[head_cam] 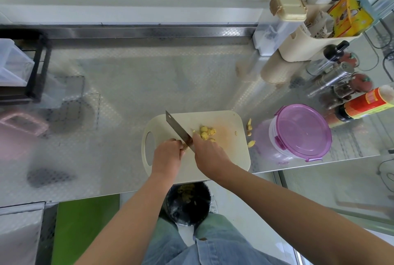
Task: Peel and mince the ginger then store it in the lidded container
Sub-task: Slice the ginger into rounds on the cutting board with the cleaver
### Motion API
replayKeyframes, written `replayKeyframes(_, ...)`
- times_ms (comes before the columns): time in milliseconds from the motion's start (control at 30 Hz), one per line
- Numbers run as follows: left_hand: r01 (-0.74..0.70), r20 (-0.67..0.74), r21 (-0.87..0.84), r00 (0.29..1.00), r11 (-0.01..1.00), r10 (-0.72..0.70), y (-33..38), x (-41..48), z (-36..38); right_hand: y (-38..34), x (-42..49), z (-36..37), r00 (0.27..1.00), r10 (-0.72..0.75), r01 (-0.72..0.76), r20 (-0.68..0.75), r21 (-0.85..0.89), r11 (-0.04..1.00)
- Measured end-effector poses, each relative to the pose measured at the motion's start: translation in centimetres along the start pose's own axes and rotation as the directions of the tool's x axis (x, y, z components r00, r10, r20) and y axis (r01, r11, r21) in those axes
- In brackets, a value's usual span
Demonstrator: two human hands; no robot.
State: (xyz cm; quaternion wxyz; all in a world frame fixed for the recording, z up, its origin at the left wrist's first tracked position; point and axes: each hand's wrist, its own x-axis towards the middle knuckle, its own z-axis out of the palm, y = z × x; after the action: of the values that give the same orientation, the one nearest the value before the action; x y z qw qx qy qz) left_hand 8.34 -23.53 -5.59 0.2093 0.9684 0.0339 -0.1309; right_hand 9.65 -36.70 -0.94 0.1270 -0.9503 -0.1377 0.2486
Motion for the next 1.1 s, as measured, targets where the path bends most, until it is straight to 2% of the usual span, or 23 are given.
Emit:
replayKeyframes(333,0.014,0.020,0.028,1.000,1.000,-0.015,0.3,0.2,-0.1,0.3,0.0,0.3,1.000,0.014,-0.015,0.028,0.032,0.999)
replayKeyframes(933,-0.001,0.051,0.050,0.999,0.999,-0.002,0.7,0.6,-0.5,0.0,-0.7,0.4,0.999,0.021,-0.021,0.023,-0.015,1.000)
replayKeyframes(1100,0.026,0.050,0.034,0.998,0.999,-0.028,1.1,0.1,-0.8,-1.5,1.7,-0.4,0.999,-0.019,0.018,0.033,0.017,1.000)
